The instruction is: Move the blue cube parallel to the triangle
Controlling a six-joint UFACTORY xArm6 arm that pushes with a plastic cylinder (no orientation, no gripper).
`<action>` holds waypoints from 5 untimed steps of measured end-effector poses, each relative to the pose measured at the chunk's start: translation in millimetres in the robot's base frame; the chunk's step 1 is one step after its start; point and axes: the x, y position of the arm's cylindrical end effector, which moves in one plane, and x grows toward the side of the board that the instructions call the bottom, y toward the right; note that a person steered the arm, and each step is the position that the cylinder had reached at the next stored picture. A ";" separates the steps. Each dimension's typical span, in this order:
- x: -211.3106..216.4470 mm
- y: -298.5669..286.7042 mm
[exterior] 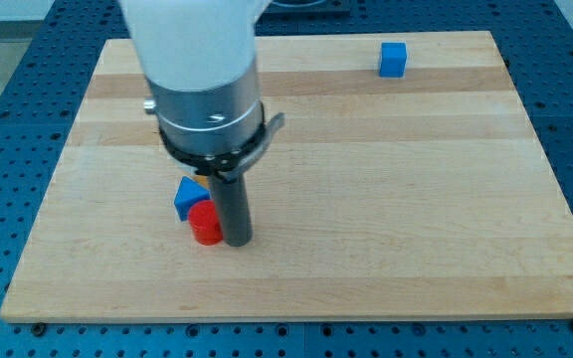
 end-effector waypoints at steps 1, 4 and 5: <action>0.0 -27.7; -106.9 268.6; -197.0 360.9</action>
